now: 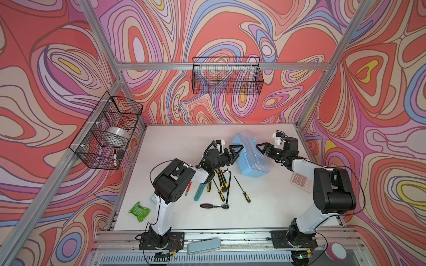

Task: Pack the tool kit

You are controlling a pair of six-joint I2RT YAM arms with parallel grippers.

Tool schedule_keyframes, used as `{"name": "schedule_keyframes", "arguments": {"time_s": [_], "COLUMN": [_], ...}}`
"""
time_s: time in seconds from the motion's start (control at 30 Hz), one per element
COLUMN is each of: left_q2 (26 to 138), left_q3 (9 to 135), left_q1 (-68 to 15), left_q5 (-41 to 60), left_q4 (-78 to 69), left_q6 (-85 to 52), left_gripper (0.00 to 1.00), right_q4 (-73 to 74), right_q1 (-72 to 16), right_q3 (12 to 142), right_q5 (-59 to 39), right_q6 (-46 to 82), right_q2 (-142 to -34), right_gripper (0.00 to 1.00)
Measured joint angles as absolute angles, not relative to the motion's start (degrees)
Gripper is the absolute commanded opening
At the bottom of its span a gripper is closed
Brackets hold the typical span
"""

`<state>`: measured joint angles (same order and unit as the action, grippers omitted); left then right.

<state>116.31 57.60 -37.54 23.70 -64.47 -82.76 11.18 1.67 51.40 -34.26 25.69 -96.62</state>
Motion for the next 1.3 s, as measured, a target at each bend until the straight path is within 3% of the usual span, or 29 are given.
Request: {"name": "schedule_keyframes", "arguments": {"time_s": [0.73, 1.3], "left_q2": [114.5, 108.1], "left_q3": [57.6, 57.9], "left_q1": [-37.5, -38.5], "left_q5": [23.5, 24.2], "left_q4": [-62.3, -74.1], "left_q6": [-82.5, -82.7], "left_gripper": [0.80, 0.84], "right_q4": [10.5, 9.1], "right_q1": [1.7, 0.9], "right_q3": [51.9, 52.8], "right_q5": [-34.4, -33.8], "right_q6": [26.0, 24.3], "right_q2": [-96.9, -96.9], "right_gripper": [0.34, 0.34]}}
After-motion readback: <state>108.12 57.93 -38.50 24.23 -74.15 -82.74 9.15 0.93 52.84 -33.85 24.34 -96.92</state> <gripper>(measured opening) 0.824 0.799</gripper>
